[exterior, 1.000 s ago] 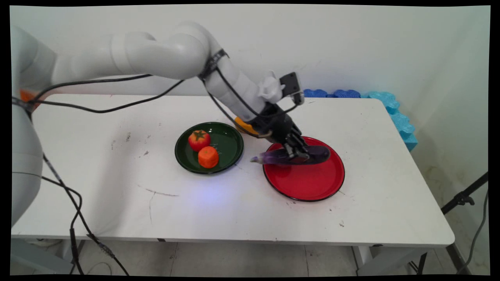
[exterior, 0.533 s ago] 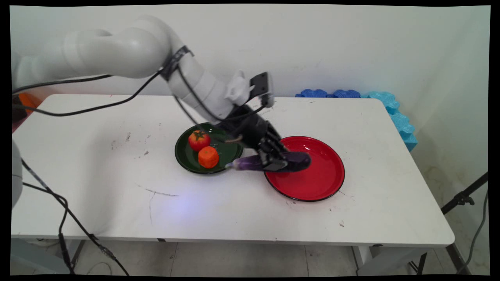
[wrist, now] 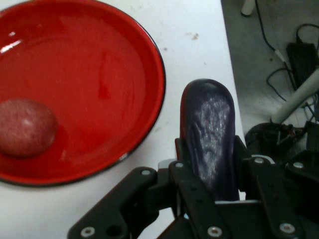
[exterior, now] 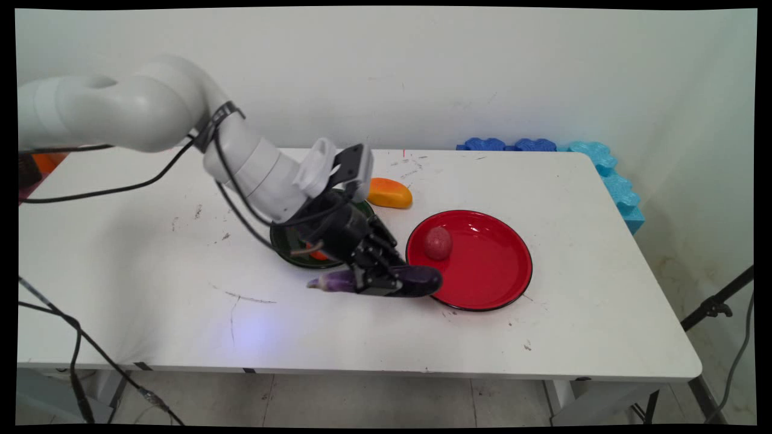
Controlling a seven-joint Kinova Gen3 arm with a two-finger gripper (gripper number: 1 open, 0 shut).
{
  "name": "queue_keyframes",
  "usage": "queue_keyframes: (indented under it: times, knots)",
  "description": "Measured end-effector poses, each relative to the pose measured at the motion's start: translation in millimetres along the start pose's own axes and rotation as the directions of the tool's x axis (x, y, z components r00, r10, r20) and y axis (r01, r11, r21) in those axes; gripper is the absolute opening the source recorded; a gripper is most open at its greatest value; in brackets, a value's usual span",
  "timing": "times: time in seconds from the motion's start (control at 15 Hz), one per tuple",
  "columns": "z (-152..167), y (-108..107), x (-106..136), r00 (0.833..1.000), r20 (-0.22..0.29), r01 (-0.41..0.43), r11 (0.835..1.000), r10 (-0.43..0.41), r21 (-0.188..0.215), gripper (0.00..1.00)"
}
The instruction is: Place the picked object on the table
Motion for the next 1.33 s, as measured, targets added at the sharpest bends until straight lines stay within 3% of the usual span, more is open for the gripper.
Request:
queue_keyframes:
  times: [0.6, 1.33]
  knots:
    - [8, -1, -46, 1.0, 0.004, -0.014, 1.0, 0.014, -0.014, 0.0]
    - [39, -6, -75, 1.0, 0.011, -0.009, 1.0, 0.009, -0.024, 0.0]
